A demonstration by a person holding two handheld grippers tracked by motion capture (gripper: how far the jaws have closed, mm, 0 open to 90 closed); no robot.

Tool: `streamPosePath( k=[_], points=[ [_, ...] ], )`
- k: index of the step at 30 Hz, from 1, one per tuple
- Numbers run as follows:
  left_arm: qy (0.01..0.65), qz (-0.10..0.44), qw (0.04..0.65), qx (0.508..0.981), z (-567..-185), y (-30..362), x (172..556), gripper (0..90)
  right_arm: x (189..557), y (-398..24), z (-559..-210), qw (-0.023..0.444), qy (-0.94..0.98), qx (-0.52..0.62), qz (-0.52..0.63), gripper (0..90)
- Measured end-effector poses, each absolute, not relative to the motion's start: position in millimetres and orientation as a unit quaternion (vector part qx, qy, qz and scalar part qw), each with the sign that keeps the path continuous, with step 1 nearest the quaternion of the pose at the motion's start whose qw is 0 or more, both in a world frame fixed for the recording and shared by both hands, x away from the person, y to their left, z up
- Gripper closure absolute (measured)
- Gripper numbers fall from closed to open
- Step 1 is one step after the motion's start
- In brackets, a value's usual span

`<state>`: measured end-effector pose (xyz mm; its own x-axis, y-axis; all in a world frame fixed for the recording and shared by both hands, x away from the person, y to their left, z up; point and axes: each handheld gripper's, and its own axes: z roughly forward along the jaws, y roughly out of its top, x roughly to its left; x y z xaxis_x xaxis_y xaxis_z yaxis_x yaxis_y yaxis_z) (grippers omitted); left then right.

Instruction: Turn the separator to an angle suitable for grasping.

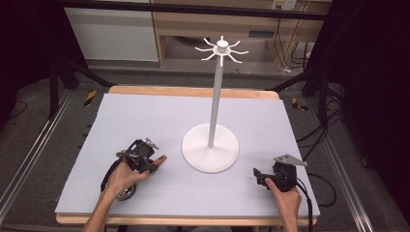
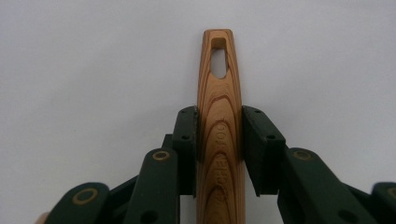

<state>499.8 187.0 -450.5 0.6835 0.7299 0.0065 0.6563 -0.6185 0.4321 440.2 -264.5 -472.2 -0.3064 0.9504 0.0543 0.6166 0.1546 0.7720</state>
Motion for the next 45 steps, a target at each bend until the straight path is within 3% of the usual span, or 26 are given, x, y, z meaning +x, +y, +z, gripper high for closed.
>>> streamPosePath(
  k=[27, 45],
  points=[
    [0.391, 0.151, 0.323, 0.848, -395, 217, 465, 67.4, 438, -267, -471, 0.234, 0.720, 0.541, 0.366, 7.5],
    [0.401, 0.213, 0.451, 0.769, -369, 229, 444, 67.4, 438, -267, -469, 0.237, 0.718, 0.542, 0.367, 7.6]
  ],
)
